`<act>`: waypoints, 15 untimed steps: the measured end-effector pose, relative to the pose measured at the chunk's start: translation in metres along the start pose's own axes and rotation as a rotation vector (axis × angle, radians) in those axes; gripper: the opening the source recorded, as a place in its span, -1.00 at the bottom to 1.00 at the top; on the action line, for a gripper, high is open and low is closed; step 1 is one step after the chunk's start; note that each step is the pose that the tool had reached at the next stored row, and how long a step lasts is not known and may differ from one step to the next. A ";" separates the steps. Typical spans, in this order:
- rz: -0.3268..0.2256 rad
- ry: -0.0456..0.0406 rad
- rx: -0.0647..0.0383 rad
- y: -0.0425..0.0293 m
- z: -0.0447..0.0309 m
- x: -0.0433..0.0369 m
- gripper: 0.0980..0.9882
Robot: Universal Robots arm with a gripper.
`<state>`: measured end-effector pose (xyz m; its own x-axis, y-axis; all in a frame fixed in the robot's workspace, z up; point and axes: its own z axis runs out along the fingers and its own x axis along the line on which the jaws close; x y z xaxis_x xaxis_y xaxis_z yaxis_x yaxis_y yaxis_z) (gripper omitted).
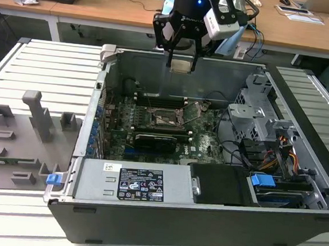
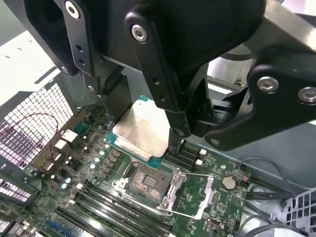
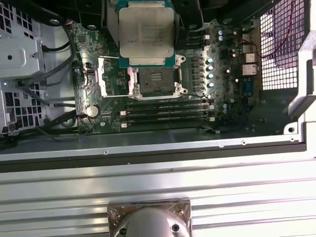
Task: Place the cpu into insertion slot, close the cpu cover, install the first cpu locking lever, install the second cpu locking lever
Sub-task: 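Place the cpu into insertion slot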
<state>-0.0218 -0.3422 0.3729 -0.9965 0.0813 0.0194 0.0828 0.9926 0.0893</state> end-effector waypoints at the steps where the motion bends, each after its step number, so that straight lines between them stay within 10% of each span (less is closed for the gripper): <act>1: 0.011 -0.0010 0.000 0.0000 0.0000 0.0000 0.00; 15: 0.148 -0.0133 -0.003 0.0000 0.0001 0.0000 0.00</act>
<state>-0.0218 -0.3422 0.3728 -0.9735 0.2280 0.0194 0.2289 0.9694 0.0893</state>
